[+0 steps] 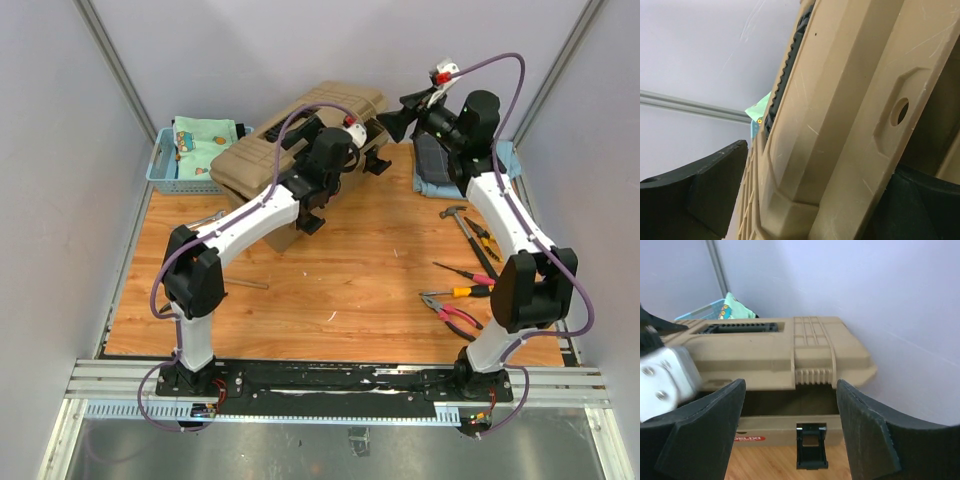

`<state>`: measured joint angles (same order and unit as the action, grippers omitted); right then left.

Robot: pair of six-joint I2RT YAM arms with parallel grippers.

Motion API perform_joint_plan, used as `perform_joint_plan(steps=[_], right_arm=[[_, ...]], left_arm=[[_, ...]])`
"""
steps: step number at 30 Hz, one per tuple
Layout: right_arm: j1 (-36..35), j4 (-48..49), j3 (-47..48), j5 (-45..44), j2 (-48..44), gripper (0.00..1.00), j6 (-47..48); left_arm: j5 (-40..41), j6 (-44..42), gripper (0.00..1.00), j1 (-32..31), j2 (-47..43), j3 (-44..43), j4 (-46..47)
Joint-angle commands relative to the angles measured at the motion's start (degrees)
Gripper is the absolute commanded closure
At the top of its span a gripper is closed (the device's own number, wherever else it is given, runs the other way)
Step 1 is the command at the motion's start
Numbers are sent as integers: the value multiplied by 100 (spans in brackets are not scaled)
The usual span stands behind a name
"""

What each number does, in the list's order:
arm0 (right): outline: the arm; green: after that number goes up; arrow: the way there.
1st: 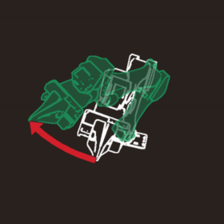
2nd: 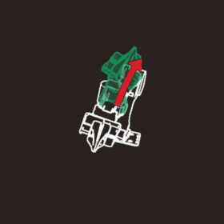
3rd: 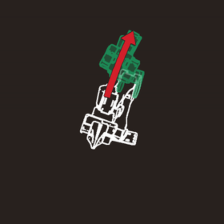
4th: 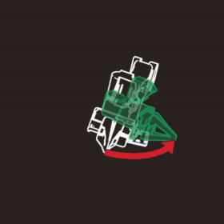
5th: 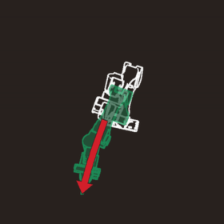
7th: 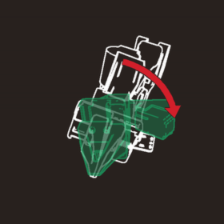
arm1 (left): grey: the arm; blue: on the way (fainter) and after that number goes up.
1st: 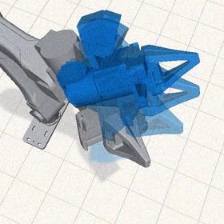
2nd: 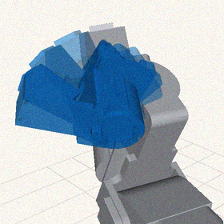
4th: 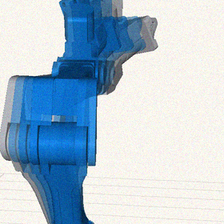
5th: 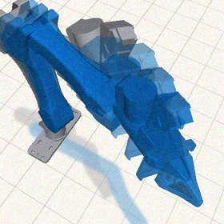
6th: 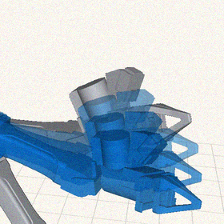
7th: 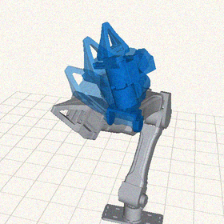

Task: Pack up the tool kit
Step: Open the toolbox at the center of the board.

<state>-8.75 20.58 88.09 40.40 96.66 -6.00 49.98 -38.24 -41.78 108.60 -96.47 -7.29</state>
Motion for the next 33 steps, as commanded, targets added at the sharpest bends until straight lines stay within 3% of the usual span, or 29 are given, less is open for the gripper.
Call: perform_joint_plan(steps=[1, 8, 28, 33], right_arm=[[77, -466, -320, -996, -48, 26, -90], [-34, -939, -334, -1266, 403, 30, -786], [-970, -1591, 1288, -2349, 2115, 31, -1583], [-1101, -1630, 1161, -2569, 2075, 31, -1531]], left_arm=[[-240, 763, 4, 87, -105, -893, -368], [-718, 1588, 6, 140, -48, -1599, -1314], [-1121, 1941, 7, 754, -206, -1574, -1440], [-1151, 1934, 7, 776, -244, -1564, -1437]])
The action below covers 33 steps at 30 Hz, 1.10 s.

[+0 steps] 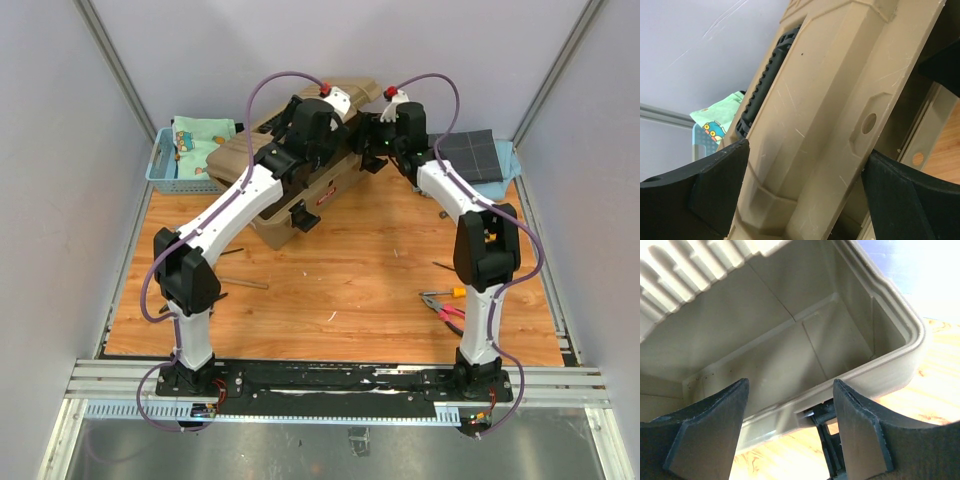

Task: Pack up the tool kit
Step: Open the toolbox at the center of the board.

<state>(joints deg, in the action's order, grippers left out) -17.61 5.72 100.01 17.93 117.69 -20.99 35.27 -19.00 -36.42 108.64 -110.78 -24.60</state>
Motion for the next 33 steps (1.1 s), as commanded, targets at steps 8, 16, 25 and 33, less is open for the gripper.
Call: perform_joint_plan(steps=[8, 16, 25, 33], right_arm=[[-552, 695, -1583, -985, -1133, 28, -397], [-910, 1317, -2646, -1311, -1749, 27, -1056], [-946, 2618, -3041, -1098, -1385, 25, -2728], [-1035, 3482, -2936, -711, -801, 24, -3714]], left_arm=[[330, -49, 9, 260, -202, -279, 250], [377, -139, 12, 425, -37, -602, 143], [319, -96, 12, 442, -134, -496, 114], [244, -44, 12, 443, -235, -357, 112]])
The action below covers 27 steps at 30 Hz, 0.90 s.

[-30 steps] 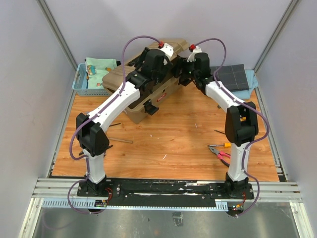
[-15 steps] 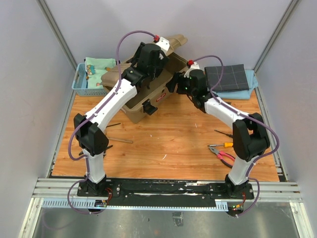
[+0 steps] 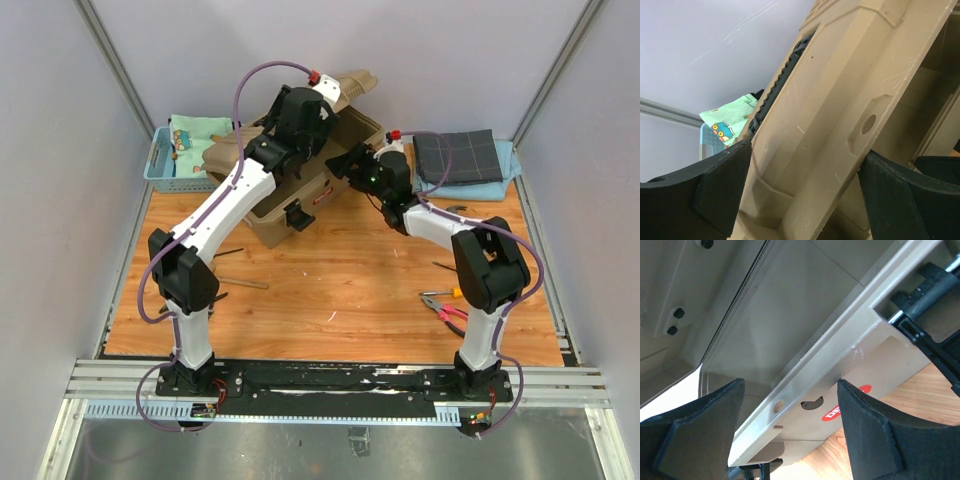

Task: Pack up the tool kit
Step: Open the toolbox at the center of the board.

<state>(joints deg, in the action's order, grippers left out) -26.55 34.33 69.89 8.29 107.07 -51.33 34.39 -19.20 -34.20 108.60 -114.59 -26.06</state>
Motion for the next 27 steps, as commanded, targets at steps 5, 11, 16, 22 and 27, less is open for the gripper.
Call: perform_joint_plan(steps=[5, 11, 16, 22, 27], right_arm=[[-209, 750, 220, 366, 505, 24, -913], [-229, 907, 406, 388, 788, 31, -1028], [-181, 984, 422, 397, 754, 85, -974], [-20, 835, 130, 377, 291, 99, -790], [187, 701, -78, 375, -66, 99, -647]], left_arm=[[254, 43, 12, 220, -231, 24, 247], [195, 91, 12, 220, -220, 45, 210], [208, 25, 12, 220, -241, 112, 252], [485, -329, 12, 225, -254, -38, 390], [684, -593, 12, 225, -161, -388, 407]])
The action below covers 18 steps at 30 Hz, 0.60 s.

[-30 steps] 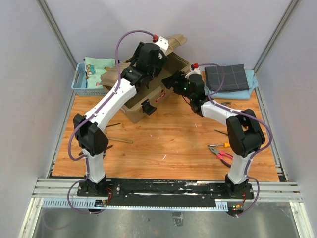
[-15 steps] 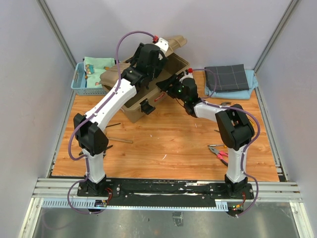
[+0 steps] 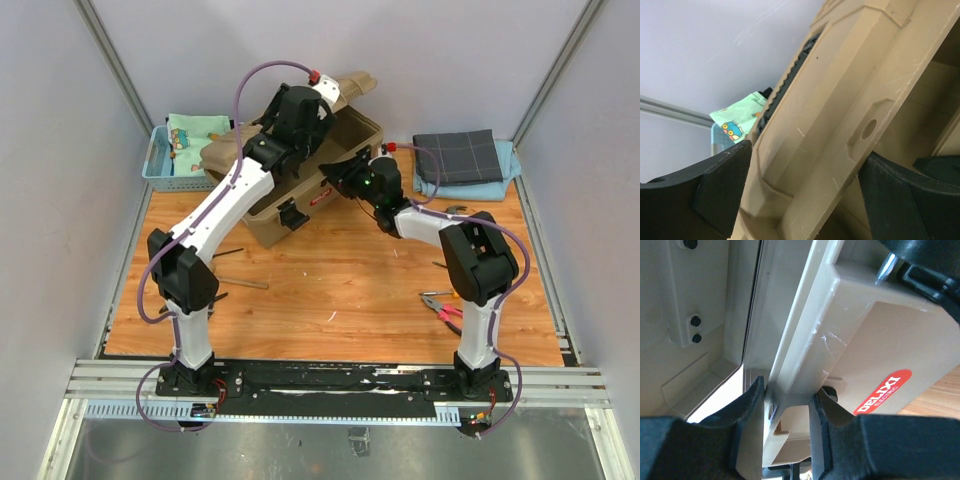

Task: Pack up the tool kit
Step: Open the toolbox at the center of the board.

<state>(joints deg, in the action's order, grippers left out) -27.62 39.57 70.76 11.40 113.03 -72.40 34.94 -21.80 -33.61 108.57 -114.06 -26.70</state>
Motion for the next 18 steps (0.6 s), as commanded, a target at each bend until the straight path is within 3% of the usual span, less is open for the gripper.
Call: perform_joint_plan(steps=[1, 18], right_arm=[[335, 167, -212, 83, -728, 99, 1478], [945, -115, -1424, 463, -1838, 99, 1712]], left_arm=[[662, -390, 12, 170, -147, -483, 491], [1236, -1611, 11, 195, -56, -1079, 1164]])
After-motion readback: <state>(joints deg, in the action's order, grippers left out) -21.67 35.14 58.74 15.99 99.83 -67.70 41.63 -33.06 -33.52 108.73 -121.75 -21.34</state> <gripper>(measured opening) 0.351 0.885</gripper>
